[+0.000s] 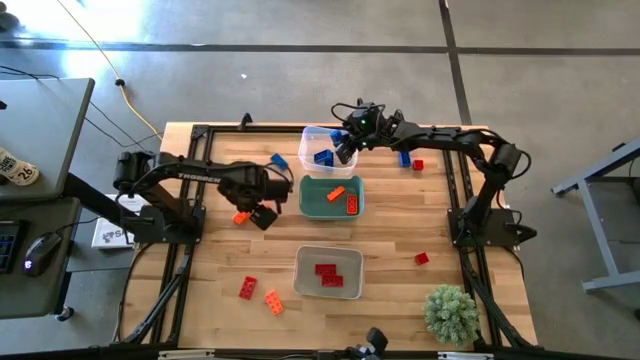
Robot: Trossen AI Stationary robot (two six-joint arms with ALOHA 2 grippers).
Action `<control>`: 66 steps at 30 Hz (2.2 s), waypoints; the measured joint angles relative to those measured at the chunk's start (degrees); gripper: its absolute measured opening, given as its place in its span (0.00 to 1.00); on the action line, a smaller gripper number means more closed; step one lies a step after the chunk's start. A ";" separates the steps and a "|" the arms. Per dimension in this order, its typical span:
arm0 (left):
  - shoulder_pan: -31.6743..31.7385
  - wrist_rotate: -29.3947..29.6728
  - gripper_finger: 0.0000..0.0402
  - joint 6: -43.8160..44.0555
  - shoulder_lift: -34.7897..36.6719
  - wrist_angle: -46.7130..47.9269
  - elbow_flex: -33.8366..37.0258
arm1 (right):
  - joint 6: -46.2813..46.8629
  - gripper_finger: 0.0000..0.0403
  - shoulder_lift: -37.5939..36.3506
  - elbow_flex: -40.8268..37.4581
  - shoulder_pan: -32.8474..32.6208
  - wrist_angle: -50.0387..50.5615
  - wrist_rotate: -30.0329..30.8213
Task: Sort & place blocks by color
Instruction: Put the blue game piece into the transparent bin, then put the orange game piece into the green bin
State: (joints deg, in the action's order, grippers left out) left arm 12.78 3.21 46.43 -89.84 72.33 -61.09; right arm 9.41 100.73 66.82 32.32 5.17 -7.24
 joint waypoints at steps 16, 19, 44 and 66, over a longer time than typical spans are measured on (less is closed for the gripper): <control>-2.75 -0.93 0.58 4.11 0.04 -5.94 11.22 | -0.55 0.49 0.00 0.01 -0.07 0.20 0.52; -1.79 -0.86 0.58 3.00 0.04 -7.93 12.37 | -0.40 0.50 0.00 0.00 -0.09 0.20 0.39; 7.99 -4.93 0.48 -10.31 0.58 -21.91 20.47 | 3.32 0.50 -4.40 -0.01 -3.52 0.30 1.25; 7.97 -3.66 0.28 -24.53 15.11 -23.21 16.24 | 11.15 0.50 -17.35 -0.01 -8.74 14.91 8.23</control>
State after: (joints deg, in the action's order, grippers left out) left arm 20.76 -0.45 21.90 -74.74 49.12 -44.85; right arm 20.56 83.38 66.81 23.57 20.08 0.98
